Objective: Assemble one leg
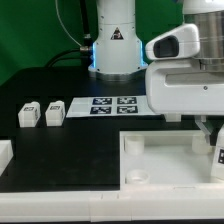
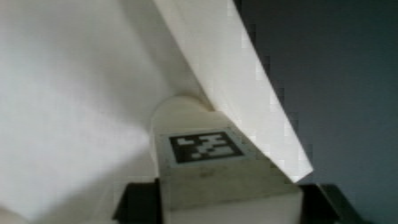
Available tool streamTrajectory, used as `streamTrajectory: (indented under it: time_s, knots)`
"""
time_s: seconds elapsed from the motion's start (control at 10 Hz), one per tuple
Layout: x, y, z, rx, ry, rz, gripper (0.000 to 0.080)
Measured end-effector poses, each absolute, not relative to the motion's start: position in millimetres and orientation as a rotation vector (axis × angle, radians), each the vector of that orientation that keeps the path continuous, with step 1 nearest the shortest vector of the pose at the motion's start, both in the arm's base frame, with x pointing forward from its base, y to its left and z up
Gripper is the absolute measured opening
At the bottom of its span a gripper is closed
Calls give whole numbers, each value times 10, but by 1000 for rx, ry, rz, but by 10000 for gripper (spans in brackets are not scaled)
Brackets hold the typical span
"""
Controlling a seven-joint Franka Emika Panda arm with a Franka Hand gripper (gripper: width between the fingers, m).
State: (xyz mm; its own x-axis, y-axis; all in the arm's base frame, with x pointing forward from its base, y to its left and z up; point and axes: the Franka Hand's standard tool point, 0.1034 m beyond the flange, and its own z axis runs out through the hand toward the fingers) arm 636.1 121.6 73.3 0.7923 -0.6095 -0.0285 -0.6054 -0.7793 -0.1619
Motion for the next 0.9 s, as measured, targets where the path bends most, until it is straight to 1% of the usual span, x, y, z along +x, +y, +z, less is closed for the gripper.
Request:
streamTrajectory:
  time_s: [0.1, 0.4, 0.6, 0.9]
  knots:
    - [6352, 1220, 725, -2711, 1210, -9, 316]
    - [6343, 1205, 702, -2352, 1731, 89, 302]
    - [6339, 1210, 701, -2289, 1808, 106, 299]
    - [6325, 1207, 702, -2398, 1674, 103, 298]
